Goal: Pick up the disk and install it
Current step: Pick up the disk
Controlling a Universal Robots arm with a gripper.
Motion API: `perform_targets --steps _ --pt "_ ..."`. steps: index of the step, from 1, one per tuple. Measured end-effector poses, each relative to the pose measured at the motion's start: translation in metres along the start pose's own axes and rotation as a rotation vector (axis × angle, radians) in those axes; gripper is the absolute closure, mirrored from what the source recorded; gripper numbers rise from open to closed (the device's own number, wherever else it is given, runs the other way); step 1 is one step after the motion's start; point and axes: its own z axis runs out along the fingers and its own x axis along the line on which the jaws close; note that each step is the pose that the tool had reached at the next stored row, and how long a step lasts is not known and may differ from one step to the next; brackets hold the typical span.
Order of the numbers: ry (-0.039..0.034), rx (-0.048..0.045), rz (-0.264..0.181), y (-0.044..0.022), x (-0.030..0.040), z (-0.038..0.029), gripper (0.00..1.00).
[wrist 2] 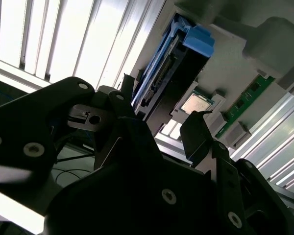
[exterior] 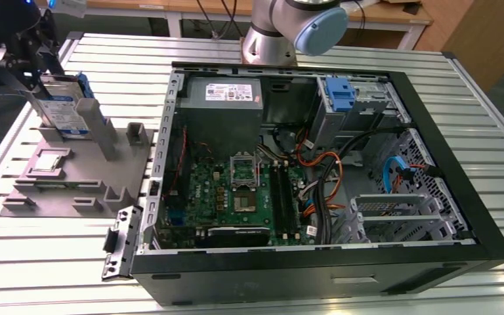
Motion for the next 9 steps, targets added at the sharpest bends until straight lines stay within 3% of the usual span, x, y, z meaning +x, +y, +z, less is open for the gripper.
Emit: perform_targets --steps 9 --pt "-0.0002 0.0001 0.001 -0.0001 0.0002 0.0026 0.35"
